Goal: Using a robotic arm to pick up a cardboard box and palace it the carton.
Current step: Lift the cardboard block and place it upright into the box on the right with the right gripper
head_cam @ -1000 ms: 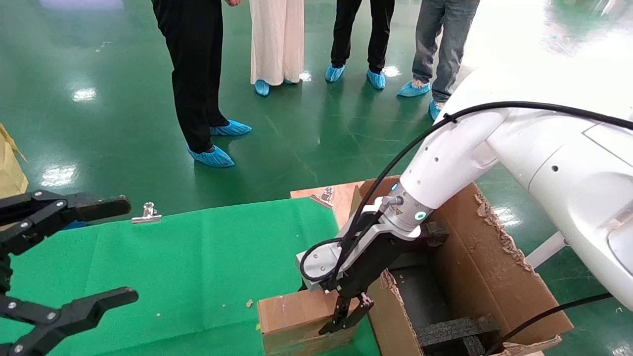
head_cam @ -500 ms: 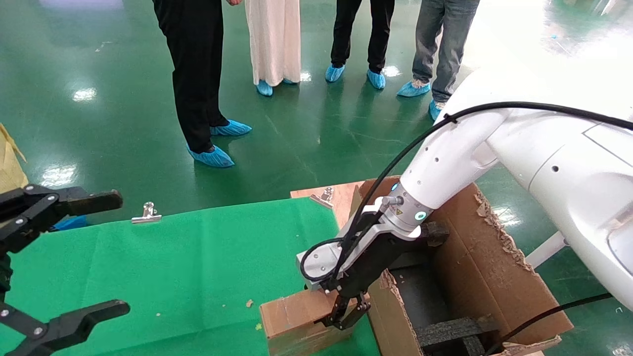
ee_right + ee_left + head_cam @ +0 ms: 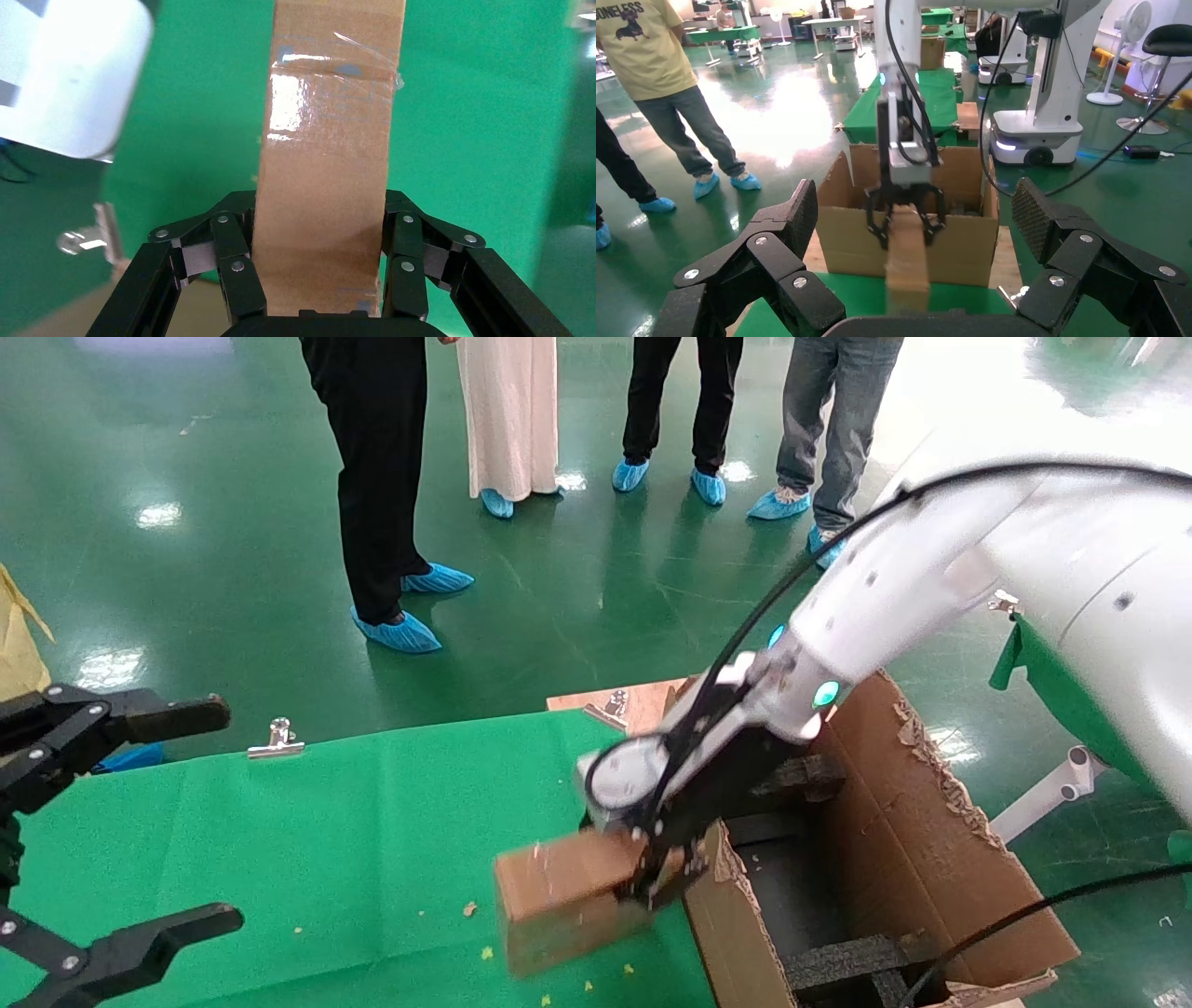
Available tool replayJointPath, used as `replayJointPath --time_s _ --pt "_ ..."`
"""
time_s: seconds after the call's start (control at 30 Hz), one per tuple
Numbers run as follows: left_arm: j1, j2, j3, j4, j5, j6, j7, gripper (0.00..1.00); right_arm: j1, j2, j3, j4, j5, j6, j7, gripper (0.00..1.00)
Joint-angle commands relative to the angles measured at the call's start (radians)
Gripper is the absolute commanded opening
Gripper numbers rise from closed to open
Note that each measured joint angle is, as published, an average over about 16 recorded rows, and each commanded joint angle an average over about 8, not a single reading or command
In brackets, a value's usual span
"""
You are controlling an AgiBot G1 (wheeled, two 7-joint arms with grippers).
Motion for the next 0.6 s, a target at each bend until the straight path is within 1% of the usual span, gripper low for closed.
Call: replayJointPath --time_s 0.03,0.33,0.6 --pt "0.000 0.000 0.000 0.000 0.000 0.000 0.000 1.00 0.028 0.009 -0.008 -0.008 0.017 -0.003 -0.010 0.00" --pt "0.000 0.000 0.000 0.000 0.000 0.000 0.000 1.00 0.189 0.019 -0.075 -0.063 0.106 -0.007 -0.054 0.00" --pt "0.000 0.000 0.000 0.000 0.000 0.000 0.000 1.00 0.298 0.021 -0.146 -0.086 0.191 -0.008 -0.074 0.00"
